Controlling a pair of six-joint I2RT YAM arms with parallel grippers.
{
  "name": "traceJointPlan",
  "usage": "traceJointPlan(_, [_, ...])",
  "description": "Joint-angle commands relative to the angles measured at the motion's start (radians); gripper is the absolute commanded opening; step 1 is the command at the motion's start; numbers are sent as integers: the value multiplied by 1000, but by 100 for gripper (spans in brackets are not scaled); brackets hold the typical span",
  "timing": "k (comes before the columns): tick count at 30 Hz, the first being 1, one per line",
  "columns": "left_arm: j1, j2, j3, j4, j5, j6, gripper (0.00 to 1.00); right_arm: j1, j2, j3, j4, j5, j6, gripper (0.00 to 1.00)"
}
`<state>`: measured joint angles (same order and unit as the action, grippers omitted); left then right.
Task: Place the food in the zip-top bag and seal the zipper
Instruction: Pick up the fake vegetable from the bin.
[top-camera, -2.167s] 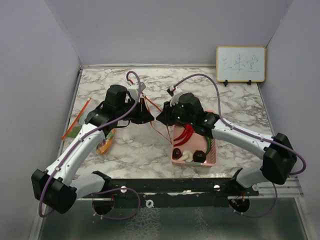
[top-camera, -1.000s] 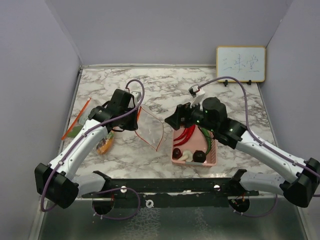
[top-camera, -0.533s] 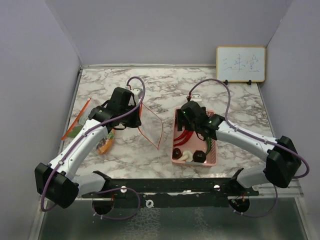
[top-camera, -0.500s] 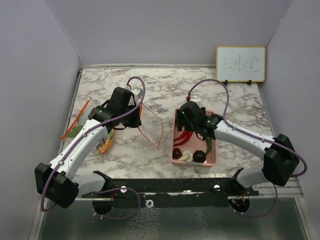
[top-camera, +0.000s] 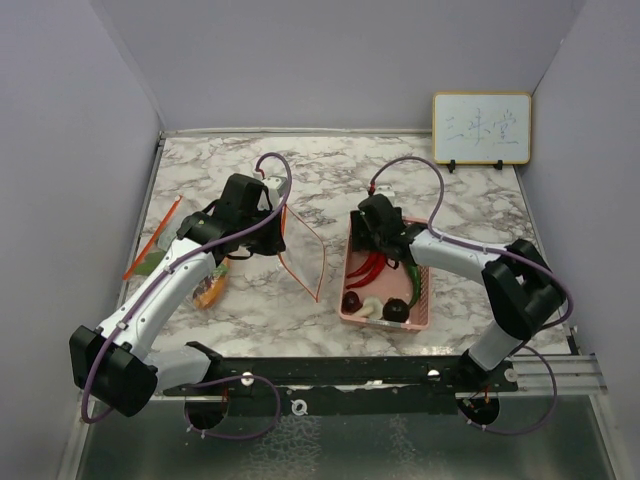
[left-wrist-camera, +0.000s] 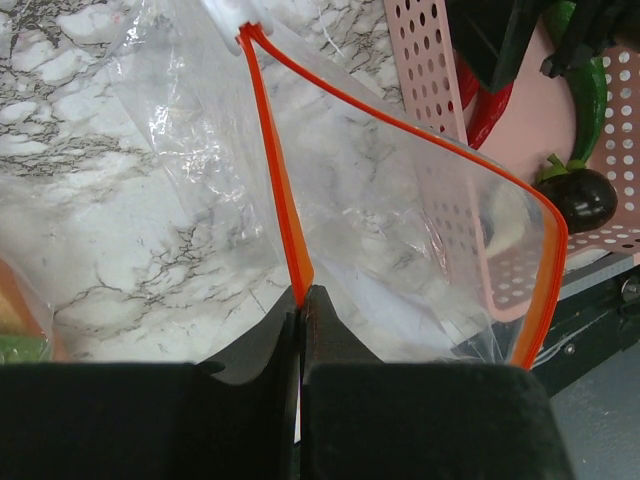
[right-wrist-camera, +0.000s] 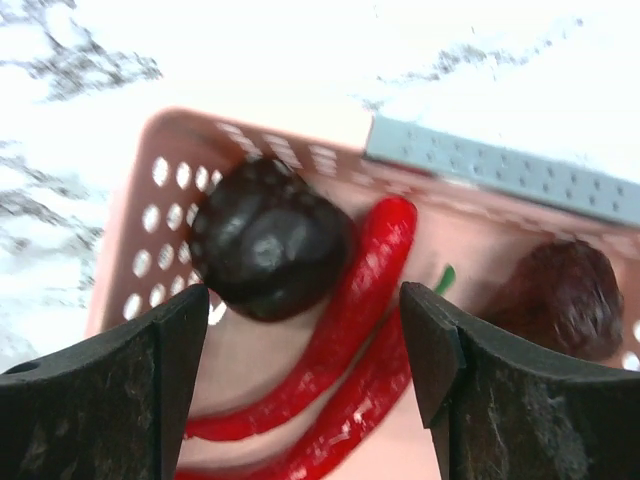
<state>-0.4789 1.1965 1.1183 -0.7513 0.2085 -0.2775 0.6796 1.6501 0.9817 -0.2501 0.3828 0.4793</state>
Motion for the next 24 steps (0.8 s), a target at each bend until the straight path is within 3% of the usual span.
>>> traceJointPlan(1, [5,1,17,11,23,13,0,-33,34,-18,236,-90,-52,76])
traceJointPlan(8, [4,10,12,10,26,15,0,-37,136,19,288,-103,-79,75])
traceJointPlan(11, [5,11,9,9,25,15,0,-38,163,35,263,-110,-62,59])
traceJointPlan(14, [5,11,12,8,26,15,0,-37,140,21,246,-116,-44,31])
traceJointPlan(16, [5,13,12,10,24,15,0,-37,90,5,227,-117,-36,18])
traceJointPlan(20, [5,29,10,23,27,15,0,-37,-82,-18,175,-177,-50,13])
traceJointPlan(24, [5,47,10,40,31,14,0,-25,-296,-45,178,-396,-83,12])
